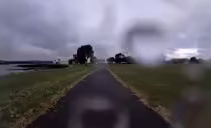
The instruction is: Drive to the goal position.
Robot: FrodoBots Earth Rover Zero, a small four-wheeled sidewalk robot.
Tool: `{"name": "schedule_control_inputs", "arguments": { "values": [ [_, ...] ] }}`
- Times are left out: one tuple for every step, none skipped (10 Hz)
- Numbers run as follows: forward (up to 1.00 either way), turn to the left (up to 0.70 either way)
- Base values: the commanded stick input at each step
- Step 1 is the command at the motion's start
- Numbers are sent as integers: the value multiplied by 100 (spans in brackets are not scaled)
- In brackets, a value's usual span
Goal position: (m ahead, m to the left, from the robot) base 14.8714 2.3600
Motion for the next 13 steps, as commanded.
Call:
{"name": "schedule_control_inputs", "arguments": {
  "values": [
    [70, 0],
    [70, 0],
    [70, 0],
    [70, 0],
    [70, 0],
    [70, 0],
    [70, 0],
    [70, 0],
    [70, 0],
    [70, 0],
    [70, 0],
    [70, 0],
    [70, 0]
  ]
}}
